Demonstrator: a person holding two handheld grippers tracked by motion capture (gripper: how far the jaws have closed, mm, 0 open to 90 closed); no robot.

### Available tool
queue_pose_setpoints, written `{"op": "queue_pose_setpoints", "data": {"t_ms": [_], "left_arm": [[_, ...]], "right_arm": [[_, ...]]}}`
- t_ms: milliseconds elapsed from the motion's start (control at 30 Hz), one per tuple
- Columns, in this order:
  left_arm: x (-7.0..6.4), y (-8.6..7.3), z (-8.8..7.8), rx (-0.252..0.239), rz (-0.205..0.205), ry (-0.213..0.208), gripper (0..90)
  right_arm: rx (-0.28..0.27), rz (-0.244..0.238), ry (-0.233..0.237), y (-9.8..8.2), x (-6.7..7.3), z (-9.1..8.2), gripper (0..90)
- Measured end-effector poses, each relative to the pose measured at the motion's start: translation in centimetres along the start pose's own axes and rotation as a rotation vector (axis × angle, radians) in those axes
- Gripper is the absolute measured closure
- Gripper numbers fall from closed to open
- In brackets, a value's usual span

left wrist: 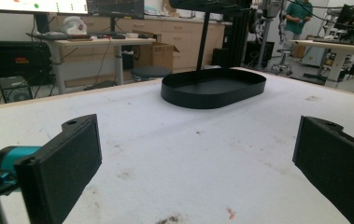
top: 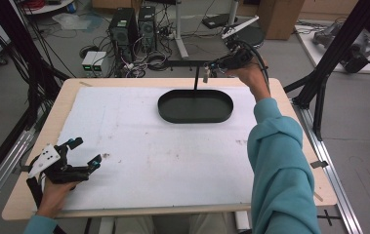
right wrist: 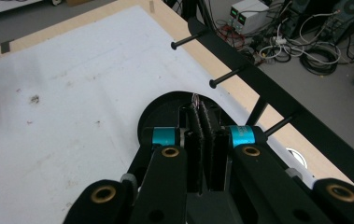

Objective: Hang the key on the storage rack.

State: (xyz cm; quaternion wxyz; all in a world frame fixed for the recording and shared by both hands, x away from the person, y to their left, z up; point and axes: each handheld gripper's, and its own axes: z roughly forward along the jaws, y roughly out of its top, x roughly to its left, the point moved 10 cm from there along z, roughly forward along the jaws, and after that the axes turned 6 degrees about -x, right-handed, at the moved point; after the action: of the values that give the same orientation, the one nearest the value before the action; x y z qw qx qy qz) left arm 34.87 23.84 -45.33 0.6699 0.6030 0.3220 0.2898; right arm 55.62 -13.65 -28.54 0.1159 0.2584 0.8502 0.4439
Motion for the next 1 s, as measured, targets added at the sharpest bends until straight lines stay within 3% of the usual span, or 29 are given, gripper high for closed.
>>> {"op": "queue_pose_setpoints", "data": {"t_ms": [233, 333, 567, 833, 1000], "left_arm": [[-0.2, -0.6, -0.4, -0.009, 0.027, -0.003, 1.7], [-0.5, -0.7, -0.4, -0.006, 0.057, 0.0, 1.7], [-0.5, -0.9, -0.4, -0.001, 0.081, 0.029, 1.7], [-0.3, -0.5, -0.8, -0.047, 0.066, 0.051, 1.7], [-0.2, -0.5, -0.9, -0.05, 0.068, 0.048, 1.7]], "right_arm": [[0.037, 0.01, -0.017, -0.8, -1.2, 1.0, 89.0], [0.051, 0.025, -0.024, -1.1, -1.5, 1.3, 88.9], [0.087, 0.03, -0.048, -1.8, -2.3, 2.1, 88.9], [0.117, 0.052, -0.071, -2.3, -2.7, 2.8, 88.9], [0.136, 0.066, -0.109, -2.6, -3.1, 3.1, 88.9]]}}
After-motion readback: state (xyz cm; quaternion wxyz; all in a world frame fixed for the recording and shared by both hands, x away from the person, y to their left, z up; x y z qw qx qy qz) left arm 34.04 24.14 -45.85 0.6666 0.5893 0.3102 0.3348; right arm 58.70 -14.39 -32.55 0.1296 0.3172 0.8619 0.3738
